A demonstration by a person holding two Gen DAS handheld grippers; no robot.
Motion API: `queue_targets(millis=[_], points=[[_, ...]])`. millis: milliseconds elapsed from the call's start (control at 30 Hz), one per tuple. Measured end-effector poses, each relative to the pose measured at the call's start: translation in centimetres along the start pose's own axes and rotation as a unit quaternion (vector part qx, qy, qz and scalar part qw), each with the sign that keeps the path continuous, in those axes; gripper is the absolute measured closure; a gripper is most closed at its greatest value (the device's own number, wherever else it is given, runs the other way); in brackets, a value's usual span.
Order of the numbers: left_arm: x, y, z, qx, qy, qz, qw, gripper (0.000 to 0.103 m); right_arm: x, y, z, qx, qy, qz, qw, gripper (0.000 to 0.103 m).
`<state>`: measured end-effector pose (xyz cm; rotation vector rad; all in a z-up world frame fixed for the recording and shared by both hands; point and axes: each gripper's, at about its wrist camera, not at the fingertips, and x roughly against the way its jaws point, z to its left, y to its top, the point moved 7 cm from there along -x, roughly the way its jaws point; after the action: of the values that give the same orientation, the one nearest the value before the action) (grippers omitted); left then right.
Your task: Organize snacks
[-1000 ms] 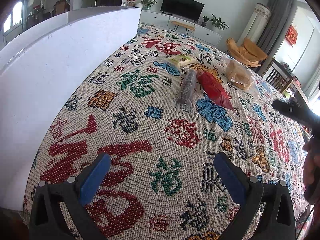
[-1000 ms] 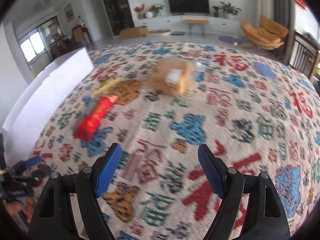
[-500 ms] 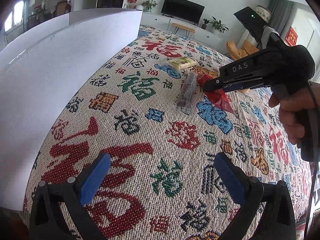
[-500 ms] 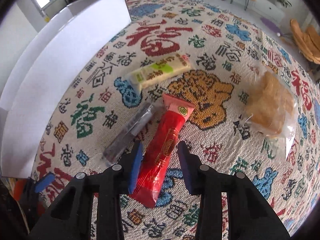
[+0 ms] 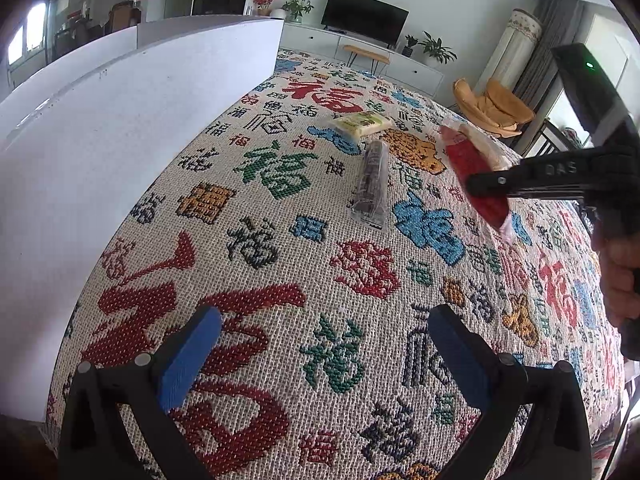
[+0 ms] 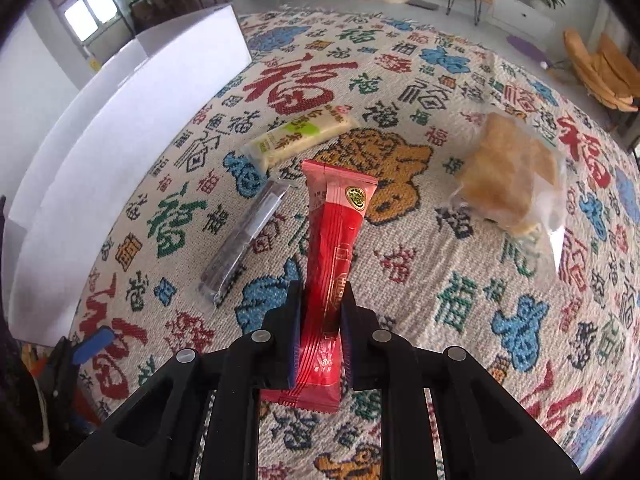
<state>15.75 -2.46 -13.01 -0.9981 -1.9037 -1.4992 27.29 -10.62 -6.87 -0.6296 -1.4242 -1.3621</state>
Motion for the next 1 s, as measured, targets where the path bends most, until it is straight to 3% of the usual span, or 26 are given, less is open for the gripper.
queue_targets(millis=[267, 567, 733, 833, 900, 1000], points=[[-0.3, 0.0, 0.1, 0.002, -0.001, 0.006, 1.0000, 0.001, 5.4, -5.0, -5.1, -0.053, -0.026, -0.044, 0.997, 0.085], [-0.2, 0.0, 0.3, 0.008, -0.005, 0.003, 1.0000, 0.001, 6.4, -10.3, -11.5, -0.123, -0.080, -0.055, 0.988, 0.089], [-0.1, 0.0, 0.2, 0.007, -0.004, 0.003, 1.0000, 0.001, 6.4, -11.3, -12.2, -0.144, -0.067, -0.067, 0.985, 0.084], [-0.1, -0.1, 0.3, 0.007, -0.003, 0.004, 1.0000, 0.001, 7.3, -10.6, -11.8, -0.140, -0.060, -0.085, 0.985, 0.073], [-0.1, 0.0, 0.3, 0.007, -0.004, 0.003, 1.0000, 0.001, 8.0, -9.7, -11.4, -0.128, -0.060, -0.095, 0.985, 0.059], [0.1, 0.0, 0.3, 0.010, -0.009, -0.001, 0.9999, 0.001, 9.2, -7.8, -10.9, -0.109, -0.070, -0.104, 0.986, 0.057]])
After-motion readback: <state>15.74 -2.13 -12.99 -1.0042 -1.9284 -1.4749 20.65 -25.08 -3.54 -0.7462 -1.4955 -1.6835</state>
